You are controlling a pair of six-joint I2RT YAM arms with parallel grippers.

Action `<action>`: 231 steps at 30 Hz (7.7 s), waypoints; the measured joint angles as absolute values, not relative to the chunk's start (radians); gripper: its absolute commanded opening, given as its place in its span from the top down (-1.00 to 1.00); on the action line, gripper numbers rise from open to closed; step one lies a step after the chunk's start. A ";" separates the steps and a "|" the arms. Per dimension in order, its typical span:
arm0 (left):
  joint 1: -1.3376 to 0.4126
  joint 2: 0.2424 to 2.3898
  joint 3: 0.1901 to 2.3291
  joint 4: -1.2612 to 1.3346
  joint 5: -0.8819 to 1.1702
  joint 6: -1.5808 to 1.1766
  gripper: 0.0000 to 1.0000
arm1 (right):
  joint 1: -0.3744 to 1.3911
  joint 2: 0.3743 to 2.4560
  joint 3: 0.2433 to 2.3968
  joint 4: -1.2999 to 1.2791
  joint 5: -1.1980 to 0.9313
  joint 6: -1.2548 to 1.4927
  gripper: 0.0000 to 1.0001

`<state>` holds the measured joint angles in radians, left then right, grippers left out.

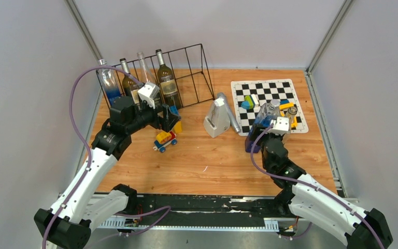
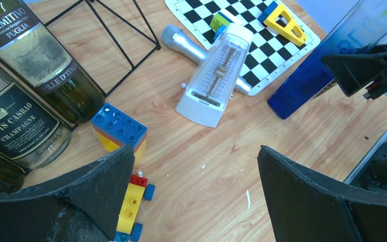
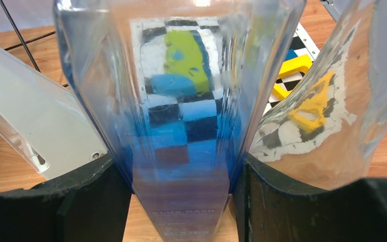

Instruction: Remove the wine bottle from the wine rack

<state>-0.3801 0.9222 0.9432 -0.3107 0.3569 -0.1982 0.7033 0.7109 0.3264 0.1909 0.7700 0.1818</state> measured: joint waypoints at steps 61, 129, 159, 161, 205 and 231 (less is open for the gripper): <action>-0.380 0.716 0.908 -0.564 0.057 -0.170 -1.00 | 0.703 0.855 0.944 -0.158 0.664 0.083 -1.00; -0.380 0.412 0.910 -0.794 -0.299 -0.176 -1.00 | 0.733 2.530 2.272 -0.109 0.093 0.189 -0.97; -0.380 0.395 0.905 -0.791 -0.302 -0.176 -1.00 | 0.774 2.554 2.163 0.116 0.234 0.077 -0.27; -0.380 0.395 0.905 -0.792 -0.302 -0.176 -1.00 | 0.776 2.529 2.123 0.123 0.240 0.078 -0.27; -0.380 0.386 0.904 -0.791 -0.302 -0.175 -1.00 | 0.817 2.437 2.135 0.107 0.271 -0.041 -0.59; -0.380 0.386 0.897 -0.789 -0.302 -0.175 -1.00 | 0.790 2.489 2.170 0.046 0.252 0.019 -0.43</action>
<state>-0.3801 0.3859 0.8974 -0.7895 -0.3019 -0.1745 0.7898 2.4889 2.1700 0.0460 0.2516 0.0193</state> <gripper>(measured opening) 0.998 0.788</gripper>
